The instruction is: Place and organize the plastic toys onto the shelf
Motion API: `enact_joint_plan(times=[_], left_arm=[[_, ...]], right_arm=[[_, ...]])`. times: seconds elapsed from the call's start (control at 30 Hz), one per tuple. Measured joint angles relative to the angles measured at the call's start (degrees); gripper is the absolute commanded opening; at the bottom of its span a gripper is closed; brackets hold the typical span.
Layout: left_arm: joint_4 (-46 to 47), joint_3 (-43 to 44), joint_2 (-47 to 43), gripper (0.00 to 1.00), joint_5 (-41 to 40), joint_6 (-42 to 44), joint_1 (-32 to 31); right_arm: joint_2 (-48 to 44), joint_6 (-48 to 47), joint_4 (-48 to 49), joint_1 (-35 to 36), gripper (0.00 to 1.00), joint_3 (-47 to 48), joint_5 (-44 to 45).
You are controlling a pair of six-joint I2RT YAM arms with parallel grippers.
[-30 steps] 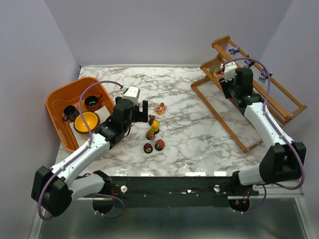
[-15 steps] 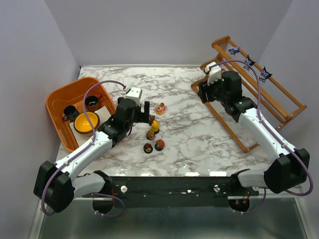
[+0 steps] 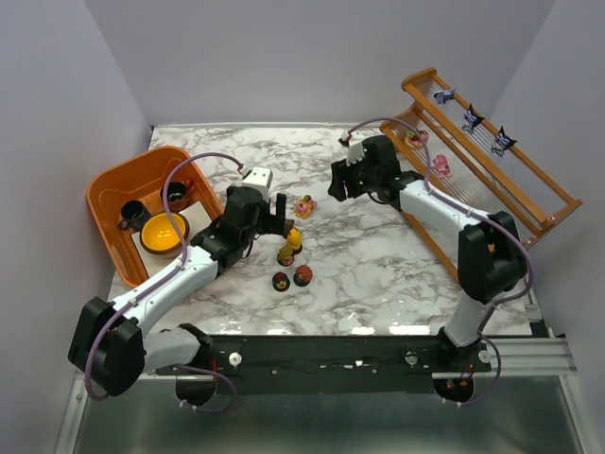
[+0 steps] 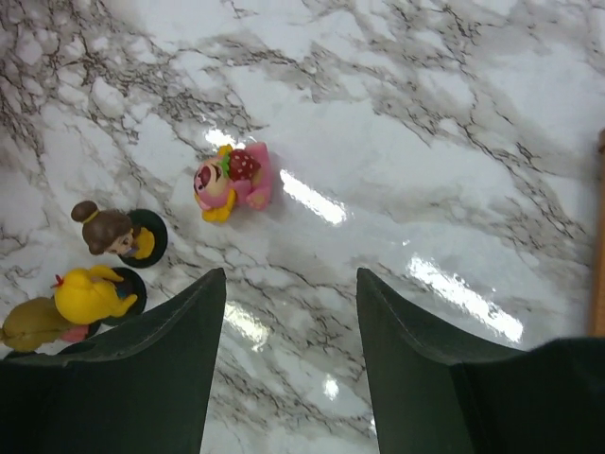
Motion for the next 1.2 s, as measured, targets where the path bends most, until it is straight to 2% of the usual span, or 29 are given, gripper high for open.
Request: enact_joint_plan(times=[0.37, 0.57, 0.83, 1.0, 1.17, 1.2], left_arm=[[0.11, 0.00, 1.31, 0.99, 0.48, -0.63, 0.00], [0.11, 0.00, 1.31, 0.99, 0.70, -0.94, 0.00], [0.11, 0.00, 1.31, 0.99, 0.70, -1.01, 0.00], [0.11, 0.00, 1.31, 0.99, 0.70, -1.09, 0.00], [0.11, 0.00, 1.31, 0.99, 0.72, -1.11, -0.04], [0.11, 0.00, 1.31, 0.99, 0.72, -1.14, -0.04]], right_arm=[[16.22, 6.16, 3.72, 3.21, 0.64, 14.03, -3.87], [21.51, 7.65, 3.28, 4.37, 0.59, 17.35, -4.13], [24.57, 8.70, 1.99, 5.20, 0.45, 18.34, -4.09], [24.59, 9.22, 2.01, 5.20, 0.22, 18.08, -3.96], [23.65, 10.08, 4.76, 5.14, 0.18, 16.13, -3.67], [23.10, 10.19, 5.20, 5.16, 0.10, 15.34, -3.61]])
